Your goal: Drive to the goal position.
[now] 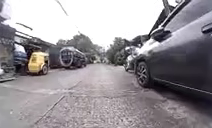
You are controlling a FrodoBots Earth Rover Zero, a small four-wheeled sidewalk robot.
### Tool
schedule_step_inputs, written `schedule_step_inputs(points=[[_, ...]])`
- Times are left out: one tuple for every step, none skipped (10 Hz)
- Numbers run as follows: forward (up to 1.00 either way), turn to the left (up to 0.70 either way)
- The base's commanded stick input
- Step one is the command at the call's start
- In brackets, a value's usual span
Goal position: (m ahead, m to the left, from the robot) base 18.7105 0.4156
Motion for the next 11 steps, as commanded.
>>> schedule_step_inputs(points=[[1.0,-0.13],[1.0,-0.2],[1.0,-0.06],[1.0,0.0],[1.0,0.0],[1.0,0.0],[1.0,0.0],[1.0,0.0],[1.0,0.0],[1.0,0.0],[1.0,0.0]])
